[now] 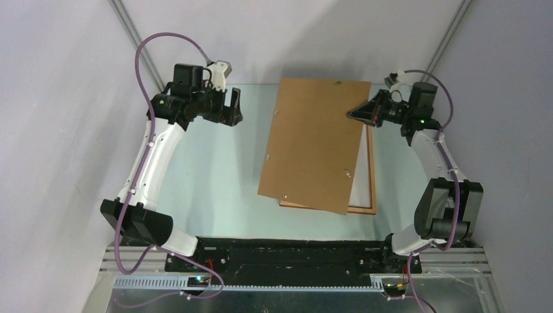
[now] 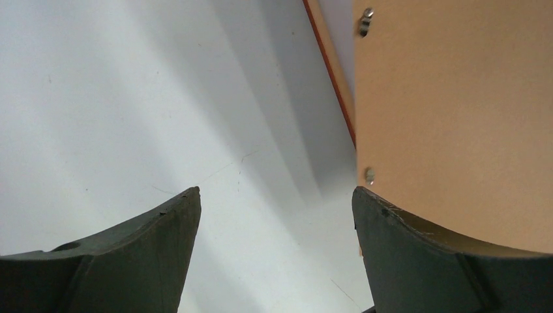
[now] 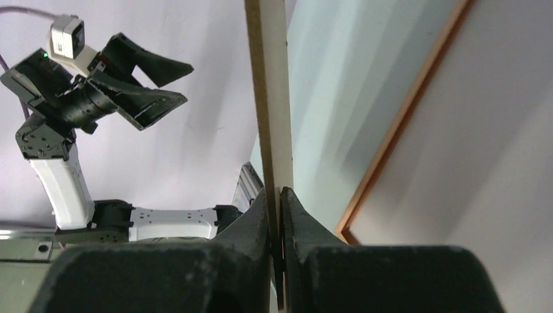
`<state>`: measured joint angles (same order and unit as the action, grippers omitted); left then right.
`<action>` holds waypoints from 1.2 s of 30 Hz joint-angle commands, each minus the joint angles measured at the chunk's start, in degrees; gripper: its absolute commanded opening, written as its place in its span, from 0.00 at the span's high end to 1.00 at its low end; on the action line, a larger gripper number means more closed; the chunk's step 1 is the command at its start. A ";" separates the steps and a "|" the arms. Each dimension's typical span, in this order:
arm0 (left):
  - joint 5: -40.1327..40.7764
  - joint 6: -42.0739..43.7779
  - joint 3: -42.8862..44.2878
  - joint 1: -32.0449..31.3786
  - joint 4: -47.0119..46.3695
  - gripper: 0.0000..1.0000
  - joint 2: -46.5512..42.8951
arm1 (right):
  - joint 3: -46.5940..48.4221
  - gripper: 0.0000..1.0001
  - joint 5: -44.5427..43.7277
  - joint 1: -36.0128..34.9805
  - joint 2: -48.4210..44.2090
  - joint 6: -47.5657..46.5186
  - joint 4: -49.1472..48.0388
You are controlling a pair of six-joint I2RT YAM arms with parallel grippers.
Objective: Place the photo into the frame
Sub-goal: Turn over the photo frame item at the center of the board, then place the photo frame item in the photo frame.
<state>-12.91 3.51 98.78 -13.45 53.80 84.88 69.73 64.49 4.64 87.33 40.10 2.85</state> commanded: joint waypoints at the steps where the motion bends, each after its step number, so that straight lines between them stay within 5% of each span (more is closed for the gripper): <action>1: -2.42 0.89 -0.72 0.30 -1.33 0.10 -1.35 | 0.63 1.00 6.42 5.20 -3.54 -7.00 11.54; 17: -10.41 -1.15 -4.04 0.23 -3.28 0.06 0.16 | 4.28 1.00 14.76 17.05 1.23 -30.62 36.66; 36: -30.43 -1.55 5.46 -9.53 -9.61 0.00 19.02 | 4.27 1.00 22.89 15.53 -6.09 -21.38 25.67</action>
<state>-37.28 2.90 100.75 -21.17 48.53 100.75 71.13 81.38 20.84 84.01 12.97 32.16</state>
